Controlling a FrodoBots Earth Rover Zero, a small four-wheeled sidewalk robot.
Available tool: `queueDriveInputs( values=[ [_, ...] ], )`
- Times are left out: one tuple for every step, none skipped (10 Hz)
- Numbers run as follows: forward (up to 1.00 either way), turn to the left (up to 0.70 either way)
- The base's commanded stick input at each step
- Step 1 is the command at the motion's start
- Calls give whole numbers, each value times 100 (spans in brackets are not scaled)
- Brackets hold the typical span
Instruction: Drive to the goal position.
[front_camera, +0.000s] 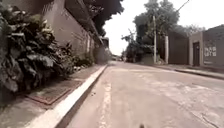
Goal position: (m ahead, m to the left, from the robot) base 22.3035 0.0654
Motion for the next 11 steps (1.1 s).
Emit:
queueDriveInputs(
  values=[
    [70,0],
    [70,0],
    [70,0],
    [70,0],
    [70,0],
    [70,0],
    [70,0],
    [70,-16],
    [70,-25],
    [70,-6],
    [70,0]
  ],
)
